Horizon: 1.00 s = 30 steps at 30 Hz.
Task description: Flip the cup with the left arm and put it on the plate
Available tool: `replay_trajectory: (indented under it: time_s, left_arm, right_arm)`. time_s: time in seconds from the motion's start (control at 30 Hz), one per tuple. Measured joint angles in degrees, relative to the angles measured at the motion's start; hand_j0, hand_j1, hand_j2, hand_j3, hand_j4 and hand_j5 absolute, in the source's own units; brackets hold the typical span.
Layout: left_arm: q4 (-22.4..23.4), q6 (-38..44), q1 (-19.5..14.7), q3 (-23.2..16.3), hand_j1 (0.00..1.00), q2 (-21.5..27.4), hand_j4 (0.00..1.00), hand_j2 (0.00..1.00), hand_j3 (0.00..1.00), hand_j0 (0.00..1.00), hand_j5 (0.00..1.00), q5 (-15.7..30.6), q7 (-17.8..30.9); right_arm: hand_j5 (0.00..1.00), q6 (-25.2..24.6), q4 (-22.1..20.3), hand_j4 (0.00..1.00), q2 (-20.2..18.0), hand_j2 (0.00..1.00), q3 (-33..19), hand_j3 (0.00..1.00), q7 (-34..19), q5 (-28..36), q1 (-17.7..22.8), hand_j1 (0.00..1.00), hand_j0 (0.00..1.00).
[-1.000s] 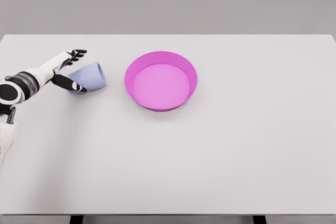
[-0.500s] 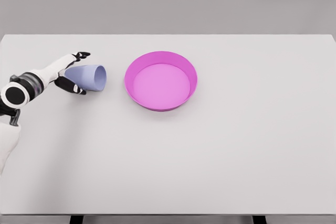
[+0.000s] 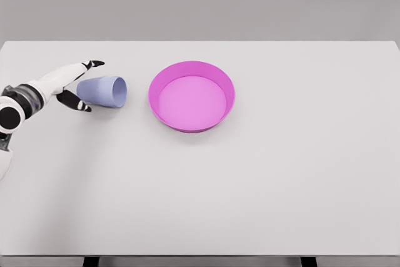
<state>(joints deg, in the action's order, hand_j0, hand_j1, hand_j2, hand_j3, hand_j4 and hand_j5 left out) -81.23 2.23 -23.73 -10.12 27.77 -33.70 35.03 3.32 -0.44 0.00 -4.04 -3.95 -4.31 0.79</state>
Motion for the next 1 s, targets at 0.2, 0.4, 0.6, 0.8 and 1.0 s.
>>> replay_trajectory:
  time_s: [0.2,0.4,0.6,0.8,1.0]
  left_arm:
    - [0.0,-6.0,-0.2,-0.1,1.0,0.2,1.0,1.0,1.0,1.0,1.0,-4.7,0.0]
    - [0.4,-9.6,-1.5,-1.0,1.0,-0.1,1.0,1.0,1.0,1.0,1.0,-8.1,0.0]
    - [2.7,-10.3,-2.5,-3.0,1.0,-0.5,1.0,1.0,1.0,1.0,1.0,-8.7,0.0]
    - [3.9,-10.4,-2.8,-3.9,1.0,-0.6,1.0,1.0,1.0,1.0,1.0,-8.4,0.0]
    - [4.2,-11.7,-3.4,-4.0,1.0,-0.7,1.0,1.0,1.0,1.0,1.0,-8.2,0.0]
  right_arm:
    - [1.0,0.0,0.0,1.0,0.0,1.0,0.0,1.0,0.0,0.0,0.0,1.0,1.0]
    - [1.0,0.0,0.0,1.0,0.0,1.0,0.0,1.0,0.0,0.0,0.0,1.0,1.0]
    - [1.0,0.0,0.0,1.0,0.0,1.0,0.0,1.0,0.0,0.0,0.0,1.0,1.0]
    - [1.0,0.0,0.0,1.0,0.0,1.0,0.0,1.0,0.0,0.0,0.0,1.0,1.0]
    - [1.0,0.0,0.0,1.0,0.0,1.0,0.0,1.0,0.0,0.0,0.0,1.0,1.0]
